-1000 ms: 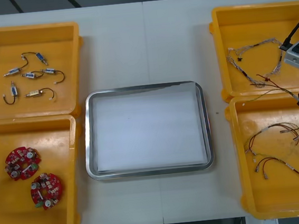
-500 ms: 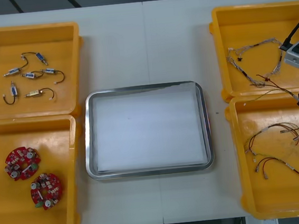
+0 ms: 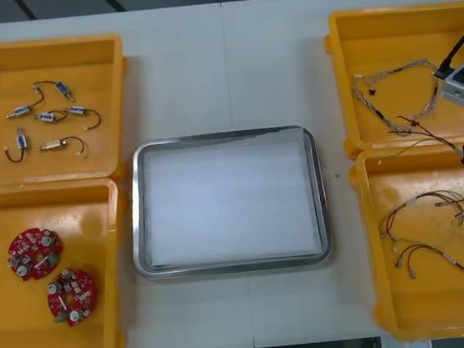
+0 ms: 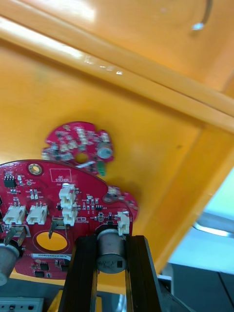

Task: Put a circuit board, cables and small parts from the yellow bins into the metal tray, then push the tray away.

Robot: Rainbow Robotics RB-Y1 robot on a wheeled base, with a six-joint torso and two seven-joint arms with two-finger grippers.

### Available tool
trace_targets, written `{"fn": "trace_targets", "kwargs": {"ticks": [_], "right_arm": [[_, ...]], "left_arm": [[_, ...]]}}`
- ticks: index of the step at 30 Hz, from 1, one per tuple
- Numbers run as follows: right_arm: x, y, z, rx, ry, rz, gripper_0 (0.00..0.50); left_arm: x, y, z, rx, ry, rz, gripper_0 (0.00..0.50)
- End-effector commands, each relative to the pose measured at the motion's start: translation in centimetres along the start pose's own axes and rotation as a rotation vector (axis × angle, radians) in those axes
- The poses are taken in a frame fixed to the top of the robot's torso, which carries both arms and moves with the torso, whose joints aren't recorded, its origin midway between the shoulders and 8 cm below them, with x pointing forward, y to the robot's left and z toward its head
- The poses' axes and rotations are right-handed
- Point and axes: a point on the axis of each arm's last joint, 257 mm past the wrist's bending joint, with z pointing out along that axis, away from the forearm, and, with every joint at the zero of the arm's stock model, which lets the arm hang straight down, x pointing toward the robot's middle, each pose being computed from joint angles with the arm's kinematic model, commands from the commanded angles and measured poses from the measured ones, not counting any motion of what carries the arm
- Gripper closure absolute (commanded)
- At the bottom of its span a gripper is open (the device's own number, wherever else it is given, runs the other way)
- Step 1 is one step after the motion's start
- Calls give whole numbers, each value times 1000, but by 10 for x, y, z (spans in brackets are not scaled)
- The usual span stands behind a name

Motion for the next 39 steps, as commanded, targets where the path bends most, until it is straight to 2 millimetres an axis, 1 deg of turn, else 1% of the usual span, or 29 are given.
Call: {"fn": "trace_targets", "kwargs": {"ticks": [1,5,6,12,15,18,23,27,30,33,39], "right_arm": [[-10,2,-7,18,-27,15,500],[-10,2,-7,18,-27,15,500],[-10,2,-7,18,-27,15,500],[-10,2,-7,18,-27,15,500],[-10,2,-7,18,-27,15,500],[-10,2,-7,18,-27,15,500],[-10,2,-7,18,-27,15,500],[-10,2,-7,18,-27,15,500],[-10,2,-7,18,-27,15,500],[-10,2,-7,18,-27,15,500],[-10,2,-7,18,-27,15,500]], "left_arm": [[-13,-31,-24,31,-33,64,500],[-8,-51,-21,37,-33,48,500],[-8,-54,-20,38,-32,44,500],[-3,-86,-8,59,-31,6,500],[4,-107,-1,53,-35,-47,500],[8,-121,3,43,-39,-61,500],[18,-150,14,44,-45,-97,500],[26,-167,21,61,-41,-125,500],[34,-180,28,58,-45,-146,500],[38,-188,36,47,-57,-150,500],[52,-213,62,50,-76,-204,500]]}}
